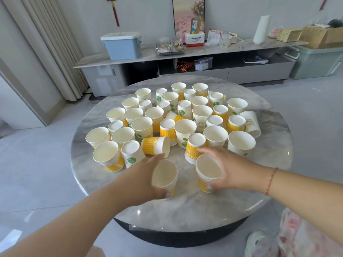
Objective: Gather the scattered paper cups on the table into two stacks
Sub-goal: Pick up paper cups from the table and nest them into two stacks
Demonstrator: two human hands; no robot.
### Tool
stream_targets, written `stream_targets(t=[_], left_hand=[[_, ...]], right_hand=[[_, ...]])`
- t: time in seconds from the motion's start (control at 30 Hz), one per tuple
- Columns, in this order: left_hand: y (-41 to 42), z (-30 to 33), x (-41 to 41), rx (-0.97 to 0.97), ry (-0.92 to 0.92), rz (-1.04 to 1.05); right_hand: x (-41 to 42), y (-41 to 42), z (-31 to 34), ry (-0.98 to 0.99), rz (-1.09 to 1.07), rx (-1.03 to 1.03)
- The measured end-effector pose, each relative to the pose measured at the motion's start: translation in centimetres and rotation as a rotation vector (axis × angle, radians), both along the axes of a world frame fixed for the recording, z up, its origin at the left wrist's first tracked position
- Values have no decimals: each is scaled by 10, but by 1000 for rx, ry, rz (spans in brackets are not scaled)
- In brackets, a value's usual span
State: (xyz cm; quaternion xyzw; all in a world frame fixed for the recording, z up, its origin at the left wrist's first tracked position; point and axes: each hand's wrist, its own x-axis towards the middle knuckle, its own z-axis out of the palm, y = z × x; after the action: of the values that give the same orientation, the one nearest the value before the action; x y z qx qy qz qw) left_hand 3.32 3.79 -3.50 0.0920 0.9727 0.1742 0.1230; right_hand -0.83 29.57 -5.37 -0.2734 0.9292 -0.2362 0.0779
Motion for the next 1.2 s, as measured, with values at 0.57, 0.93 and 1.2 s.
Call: stream_targets(t=[0.57, 0.93, 1.2], left_hand=[[-5, 2, -96, -320, 343, -90], [6, -35, -122, -607, 410, -168], [-8, 38, -96, 48, 481, 110]], right_hand=[[-78, -24, 28, 199, -194, 153], [-83, -38, 16, 212, -177, 266], [-73, -20, 67, 12, -267, -427]])
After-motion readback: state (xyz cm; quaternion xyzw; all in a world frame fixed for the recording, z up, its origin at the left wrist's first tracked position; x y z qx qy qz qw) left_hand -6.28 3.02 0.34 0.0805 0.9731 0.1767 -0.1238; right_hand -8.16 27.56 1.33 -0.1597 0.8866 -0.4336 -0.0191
